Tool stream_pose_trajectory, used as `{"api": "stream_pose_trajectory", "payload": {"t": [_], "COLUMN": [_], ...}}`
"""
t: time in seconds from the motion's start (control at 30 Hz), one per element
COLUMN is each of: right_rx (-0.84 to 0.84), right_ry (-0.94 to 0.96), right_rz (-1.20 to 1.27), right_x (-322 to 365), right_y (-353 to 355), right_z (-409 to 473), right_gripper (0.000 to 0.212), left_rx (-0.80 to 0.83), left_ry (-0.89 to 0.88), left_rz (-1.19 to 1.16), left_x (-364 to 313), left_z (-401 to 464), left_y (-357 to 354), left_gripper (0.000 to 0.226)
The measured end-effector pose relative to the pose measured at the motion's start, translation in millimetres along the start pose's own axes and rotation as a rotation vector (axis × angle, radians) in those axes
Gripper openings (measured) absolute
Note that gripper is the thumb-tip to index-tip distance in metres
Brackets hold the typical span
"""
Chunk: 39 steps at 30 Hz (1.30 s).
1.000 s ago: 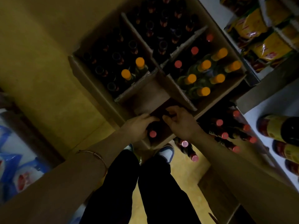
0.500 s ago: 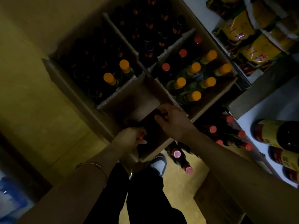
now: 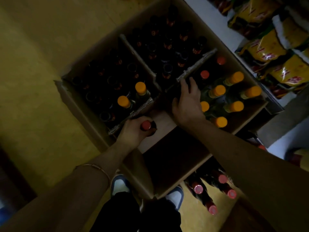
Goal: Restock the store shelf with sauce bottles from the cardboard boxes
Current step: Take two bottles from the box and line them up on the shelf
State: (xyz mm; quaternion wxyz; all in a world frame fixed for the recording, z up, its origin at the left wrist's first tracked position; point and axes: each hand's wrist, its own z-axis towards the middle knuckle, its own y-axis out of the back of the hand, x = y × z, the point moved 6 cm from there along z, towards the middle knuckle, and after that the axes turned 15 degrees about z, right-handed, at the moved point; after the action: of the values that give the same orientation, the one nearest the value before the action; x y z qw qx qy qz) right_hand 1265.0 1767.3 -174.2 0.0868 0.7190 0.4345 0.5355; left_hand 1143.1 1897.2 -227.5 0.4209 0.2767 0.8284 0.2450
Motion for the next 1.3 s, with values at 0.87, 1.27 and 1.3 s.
{"api": "stream_pose_trajectory", "payload": {"t": [0.87, 1.27, 1.3], "right_rx": [-0.279, -0.325, -0.328], "right_ry": [-0.07, 0.214, 0.22], "right_rz": [0.31, 0.37, 0.378], "right_x": [-19.1, 136.8, 151.0], "right_y": [17.4, 179.9, 195.6], "right_z": [26.2, -60.7, -72.9], "right_gripper": [0.023, 0.034, 0.034], "left_rx": [-0.104, -0.174, -0.181], "left_ry": [-0.029, -0.177, -0.215], "left_rz": [-0.069, -0.18, -0.159], "left_x": [-2.9, -147.0, -164.8], "left_z": [-20.8, -96.3, -104.3], "left_y": [22.1, 148.0, 160.8], "left_gripper": [0.054, 0.033, 0.041]}}
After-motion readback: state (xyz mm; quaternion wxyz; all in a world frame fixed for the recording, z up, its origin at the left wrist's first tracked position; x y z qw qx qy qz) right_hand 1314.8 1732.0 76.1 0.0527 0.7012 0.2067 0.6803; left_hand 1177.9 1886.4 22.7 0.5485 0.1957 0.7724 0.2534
